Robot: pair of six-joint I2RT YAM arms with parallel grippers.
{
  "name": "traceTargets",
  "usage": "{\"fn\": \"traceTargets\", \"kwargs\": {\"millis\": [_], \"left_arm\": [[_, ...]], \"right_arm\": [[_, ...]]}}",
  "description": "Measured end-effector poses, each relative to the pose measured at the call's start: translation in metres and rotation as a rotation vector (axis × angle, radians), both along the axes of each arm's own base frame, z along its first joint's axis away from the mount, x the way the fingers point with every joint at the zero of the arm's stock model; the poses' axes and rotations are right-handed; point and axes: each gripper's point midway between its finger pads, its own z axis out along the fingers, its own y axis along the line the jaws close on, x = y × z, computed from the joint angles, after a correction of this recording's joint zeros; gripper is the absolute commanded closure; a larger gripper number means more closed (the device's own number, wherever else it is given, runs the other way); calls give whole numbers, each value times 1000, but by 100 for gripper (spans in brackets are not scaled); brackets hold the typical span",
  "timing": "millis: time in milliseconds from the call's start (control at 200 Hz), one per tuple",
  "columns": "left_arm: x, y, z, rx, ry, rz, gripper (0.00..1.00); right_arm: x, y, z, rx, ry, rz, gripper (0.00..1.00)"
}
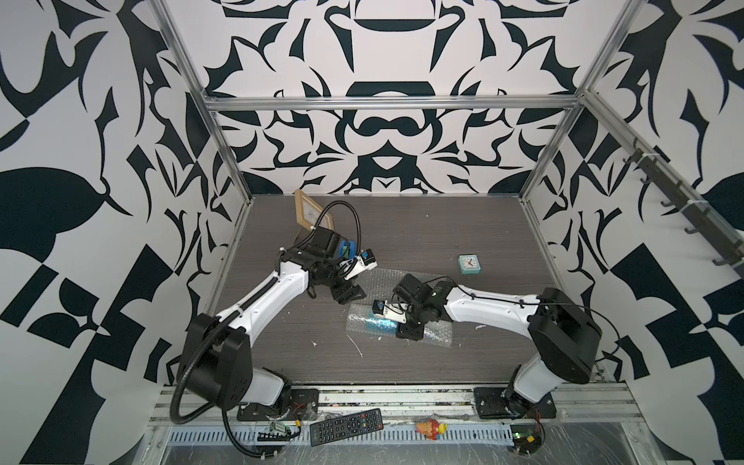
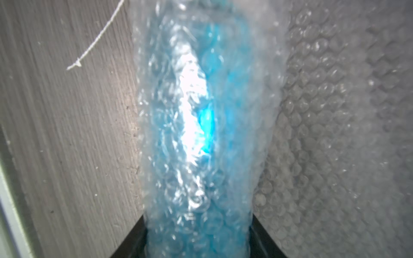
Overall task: Wrap wine bottles in bubble wrap
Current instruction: Wrap the wine bottle in bubble wrap.
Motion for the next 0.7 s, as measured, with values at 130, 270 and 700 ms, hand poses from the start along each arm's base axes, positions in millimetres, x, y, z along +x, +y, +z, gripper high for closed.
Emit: {"fn": "traceTargets", "kwargs": {"millis": [130,270,700], "left_arm": [[-17,4,3,3,-111,-36,27],[-51,-18,-7,30,-241,-186,27],[-84,-61,-59,145,-454,-413,22]], "right_arm": [[6,2,1,46,193,-44,71],[12,5,1,77,390,-92,76],[11,12,1,113,599,-133,66]]}}
